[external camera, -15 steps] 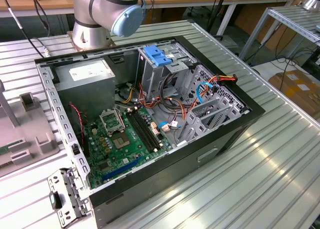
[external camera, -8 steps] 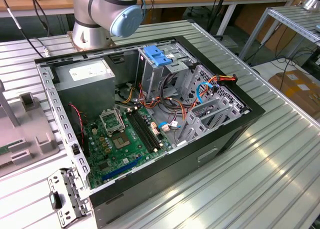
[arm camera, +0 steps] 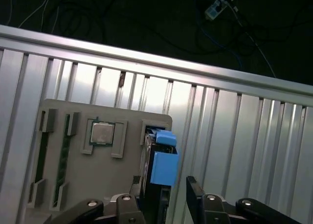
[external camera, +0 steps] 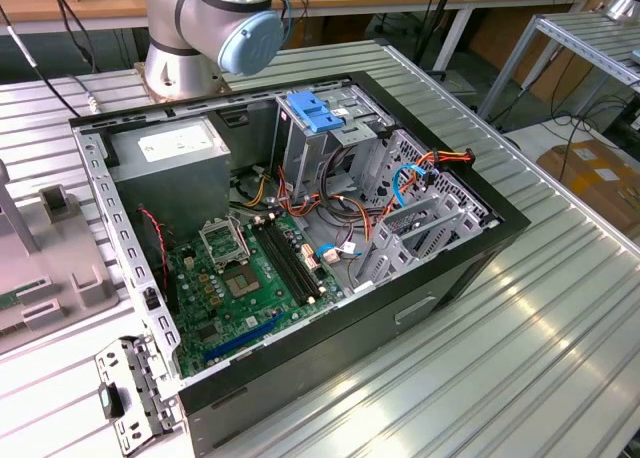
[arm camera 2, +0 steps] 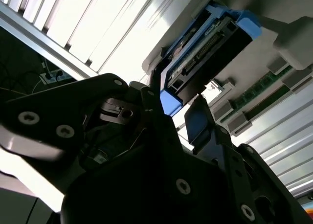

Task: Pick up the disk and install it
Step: 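Pick up the disk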

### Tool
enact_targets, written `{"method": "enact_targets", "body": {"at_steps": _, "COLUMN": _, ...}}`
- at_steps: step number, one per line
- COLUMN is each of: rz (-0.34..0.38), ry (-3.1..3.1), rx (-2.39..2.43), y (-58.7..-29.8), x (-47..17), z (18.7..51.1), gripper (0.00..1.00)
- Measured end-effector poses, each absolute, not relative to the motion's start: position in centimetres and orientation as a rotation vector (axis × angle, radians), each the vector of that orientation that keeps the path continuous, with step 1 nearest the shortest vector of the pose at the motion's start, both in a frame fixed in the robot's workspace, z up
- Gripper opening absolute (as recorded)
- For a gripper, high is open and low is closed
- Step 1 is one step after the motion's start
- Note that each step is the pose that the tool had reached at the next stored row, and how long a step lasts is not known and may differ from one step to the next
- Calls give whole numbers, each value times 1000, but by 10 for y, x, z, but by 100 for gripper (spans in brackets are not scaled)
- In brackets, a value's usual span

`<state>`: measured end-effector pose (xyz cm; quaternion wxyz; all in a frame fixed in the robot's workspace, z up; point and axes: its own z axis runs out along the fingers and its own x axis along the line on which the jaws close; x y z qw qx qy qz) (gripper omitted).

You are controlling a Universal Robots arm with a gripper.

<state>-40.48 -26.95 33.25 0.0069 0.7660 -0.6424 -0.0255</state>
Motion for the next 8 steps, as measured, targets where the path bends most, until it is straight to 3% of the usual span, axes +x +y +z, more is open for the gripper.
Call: {"method": "enact_targets", "body": {"at_steps": 8, "rz": -74, "ry": -2007, "rx": 2393, "y": -269, "x": -405, "z": 317, "gripper": 48}}
